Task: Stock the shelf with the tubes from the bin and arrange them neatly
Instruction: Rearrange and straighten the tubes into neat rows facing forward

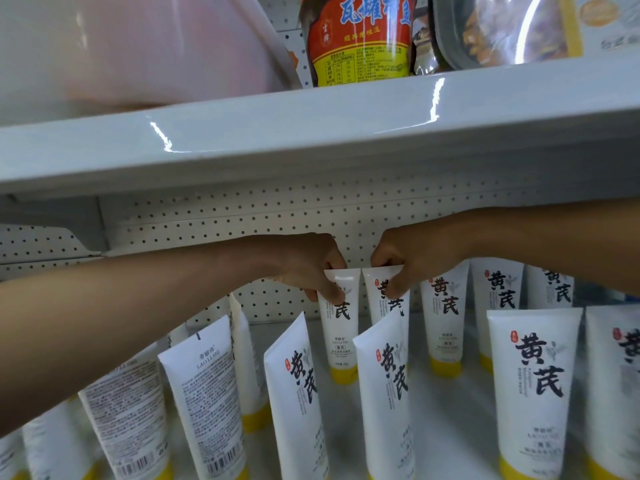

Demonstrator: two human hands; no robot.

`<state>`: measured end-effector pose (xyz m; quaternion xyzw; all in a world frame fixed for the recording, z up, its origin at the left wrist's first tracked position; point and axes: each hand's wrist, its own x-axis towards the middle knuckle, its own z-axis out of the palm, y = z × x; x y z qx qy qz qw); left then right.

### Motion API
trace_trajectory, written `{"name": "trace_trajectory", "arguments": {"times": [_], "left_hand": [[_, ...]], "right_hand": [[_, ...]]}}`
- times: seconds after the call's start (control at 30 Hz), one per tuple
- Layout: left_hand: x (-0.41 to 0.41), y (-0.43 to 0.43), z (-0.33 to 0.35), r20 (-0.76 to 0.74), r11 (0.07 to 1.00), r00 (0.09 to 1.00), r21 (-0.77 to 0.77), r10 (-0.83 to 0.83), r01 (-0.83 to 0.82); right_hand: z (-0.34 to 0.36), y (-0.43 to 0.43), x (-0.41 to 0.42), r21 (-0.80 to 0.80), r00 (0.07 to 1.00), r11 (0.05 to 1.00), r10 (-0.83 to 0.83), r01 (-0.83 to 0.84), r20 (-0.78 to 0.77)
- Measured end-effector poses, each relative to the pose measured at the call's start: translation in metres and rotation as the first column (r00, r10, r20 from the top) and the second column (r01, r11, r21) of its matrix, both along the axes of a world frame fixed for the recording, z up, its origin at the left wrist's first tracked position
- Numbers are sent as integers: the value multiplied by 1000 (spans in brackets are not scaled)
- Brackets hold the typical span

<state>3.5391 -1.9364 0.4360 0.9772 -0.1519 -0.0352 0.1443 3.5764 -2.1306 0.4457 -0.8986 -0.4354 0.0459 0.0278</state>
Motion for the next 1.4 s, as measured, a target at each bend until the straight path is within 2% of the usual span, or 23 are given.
{"name": "trace_trajectory", "arguments": {"times": [0.3, 0.47, 0.6, 0.7, 0.8, 0.87, 0.93, 1.07, 1.13, 1.4], "left_hand": [[-4, 0, -1, -17, 1000, 1000, 13, -5, 5], [-14, -1, 7, 96, 994, 995, 107, -8, -2], [-46, 10, 26, 274, 999, 962, -46, 13, -1], [-81, 15, 30, 344, 990, 939, -136, 18, 31], [-113, 8, 29, 389, 998, 921, -66, 28, -2], [-134, 0, 27, 360, 999, 932, -12, 48, -46], [-152, -9, 24, 342, 985, 937, 128, 70, -120], [-173, -21, 14, 478, 852, 866, 384, 146, -355], [-177, -26, 6, 542, 812, 825, 404, 158, -421], [-176, -38, -10, 518, 853, 827, 313, 216, -419]], "right_hand": [[6, 1, -11, -35, 997, 997, -65, 67, 40], [19, -5, -28, 8, 987, 996, -87, 87, 134], [34, -18, -53, 176, 971, 984, -69, 29, 228], [39, -23, -82, 192, 976, 980, 3, -46, 218], [38, -23, -107, 85, 994, 995, 41, -49, 97], [34, -21, -120, 16, 999, 999, 44, -45, 20], [28, -18, -127, -26, 999, 999, 44, -44, -4], [12, -14, -132, -55, 994, 992, 110, -111, -21], [3, -13, -131, -20, 989, 989, 146, -146, -7], [-9, -27, -130, 40, 990, 995, 88, -93, 111]]}}
